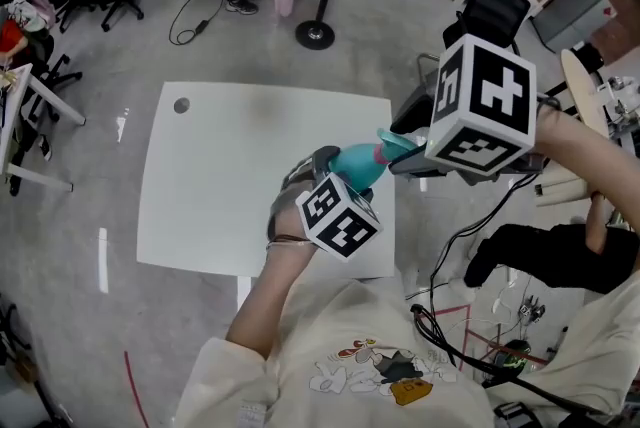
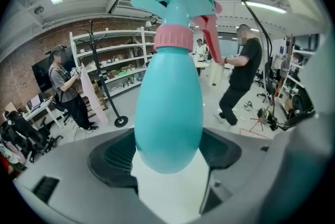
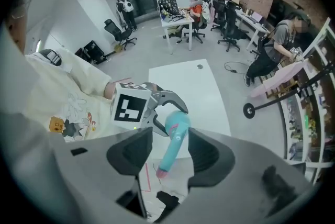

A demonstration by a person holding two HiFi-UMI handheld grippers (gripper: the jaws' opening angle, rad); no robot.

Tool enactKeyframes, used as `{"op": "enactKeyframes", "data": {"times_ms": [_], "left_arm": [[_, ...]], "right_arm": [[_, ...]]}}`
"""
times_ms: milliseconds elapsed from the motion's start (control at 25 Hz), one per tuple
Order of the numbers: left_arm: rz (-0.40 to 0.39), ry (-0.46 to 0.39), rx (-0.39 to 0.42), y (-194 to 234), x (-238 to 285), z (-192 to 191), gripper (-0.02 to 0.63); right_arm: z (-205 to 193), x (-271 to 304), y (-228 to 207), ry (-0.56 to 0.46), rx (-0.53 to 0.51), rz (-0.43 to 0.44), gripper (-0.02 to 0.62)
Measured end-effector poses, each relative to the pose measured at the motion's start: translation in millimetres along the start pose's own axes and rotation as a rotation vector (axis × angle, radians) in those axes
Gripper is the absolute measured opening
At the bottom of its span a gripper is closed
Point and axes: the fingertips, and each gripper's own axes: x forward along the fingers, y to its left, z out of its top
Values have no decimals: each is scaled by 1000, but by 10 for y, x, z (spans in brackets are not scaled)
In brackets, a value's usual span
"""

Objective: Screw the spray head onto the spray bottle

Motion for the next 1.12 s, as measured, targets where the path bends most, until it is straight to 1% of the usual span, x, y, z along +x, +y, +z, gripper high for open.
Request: {"op": "enactKeyframes", "data": {"times_ms": [120, 200, 280, 440, 520, 640, 720, 800, 880, 960, 1040, 1120], "left_arm": [[-48, 10, 6, 47, -8, -125, 379], [-78, 6, 23, 83, -18, -169, 379], [-141, -18, 55, 95, -57, -187, 379], [-346, -70, 109, -16, -187, -210, 379], [-456, -90, 160, -165, -280, -209, 379], [-648, -126, 217, -445, -450, -179, 379], [-733, -135, 251, -556, -531, -176, 379], [-777, -130, 309, -625, -590, -202, 379], [-795, -112, 369, -683, -619, -237, 380], [-810, -88, 417, -754, -616, -252, 379], [-834, -68, 458, -831, -618, -252, 380], [-866, -52, 494, -890, -649, -271, 379]], "right_arm": [[69, -241, 32, -43, -48, -26, 201], [100, -399, 64, -74, -106, -37, 201], [137, -517, 78, -91, -178, -60, 199], [154, -588, 157, -92, -328, -97, 199], [87, -559, 220, -78, -392, -105, 199], [-8, -499, 313, -50, -478, -93, 199], [-1, -480, 385, -54, -556, -82, 199], [40, -452, 458, -63, -663, -84, 199], [57, -400, 529, -53, -777, -89, 199], [18, -335, 605, -29, -870, -80, 199], [-52, -262, 640, 14, -934, -80, 199], [-116, -168, 642, 75, -978, -87, 199]]}}
